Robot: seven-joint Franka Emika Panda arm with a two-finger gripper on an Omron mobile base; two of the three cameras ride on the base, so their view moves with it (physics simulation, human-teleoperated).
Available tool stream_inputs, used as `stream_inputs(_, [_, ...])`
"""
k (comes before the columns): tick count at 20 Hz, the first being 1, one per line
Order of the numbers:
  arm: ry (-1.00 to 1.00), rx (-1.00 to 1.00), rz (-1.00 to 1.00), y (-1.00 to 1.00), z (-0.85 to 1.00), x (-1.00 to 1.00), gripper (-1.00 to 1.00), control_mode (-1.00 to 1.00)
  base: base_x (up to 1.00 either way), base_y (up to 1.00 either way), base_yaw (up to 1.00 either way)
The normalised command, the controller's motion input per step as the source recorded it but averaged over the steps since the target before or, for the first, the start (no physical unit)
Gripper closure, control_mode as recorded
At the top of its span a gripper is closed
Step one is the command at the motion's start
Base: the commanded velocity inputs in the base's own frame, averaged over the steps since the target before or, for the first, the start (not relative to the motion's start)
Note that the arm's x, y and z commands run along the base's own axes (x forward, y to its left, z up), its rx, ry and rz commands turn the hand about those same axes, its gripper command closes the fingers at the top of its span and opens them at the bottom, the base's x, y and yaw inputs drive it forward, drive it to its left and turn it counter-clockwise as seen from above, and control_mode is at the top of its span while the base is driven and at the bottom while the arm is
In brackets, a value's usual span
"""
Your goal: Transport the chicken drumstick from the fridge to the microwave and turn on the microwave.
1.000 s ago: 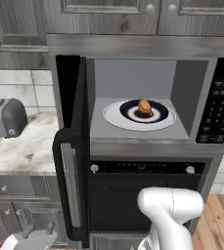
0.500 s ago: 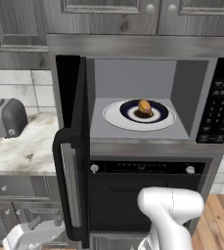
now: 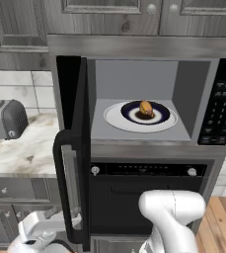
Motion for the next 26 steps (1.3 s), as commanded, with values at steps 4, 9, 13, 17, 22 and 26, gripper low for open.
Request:
stream_inputs(4, [-0.07,0.04,-0.16,-0.6,0.44,-0.16,-1.0,-1.0,0.0,0.0,0.0])
stream_inputs(9, [-0.07,0.05,-0.16,-0.62,0.48,-0.16,-1.0,-1.0,0.0,0.0,0.0])
stream_inputs(13, [-0.03,0.09,-0.15,-0.7,0.47,-0.19,-1.0,-1.0,0.0,0.0,0.0])
stream_inputs(17, [0.0,0.12,-0.1,-0.76,0.39,-0.17,-1.0,-1.0,0.0,0.0,0.0])
stream_inputs(22, [0.07,0.11,-0.06,-0.87,0.18,-0.06,-1.0,-1.0,0.0,0.0,0.0])
stream_inputs(26, [0.12,0.11,-0.05,-0.83,0.13,0.0,-1.0,-1.0,0.0,0.0,0.0])
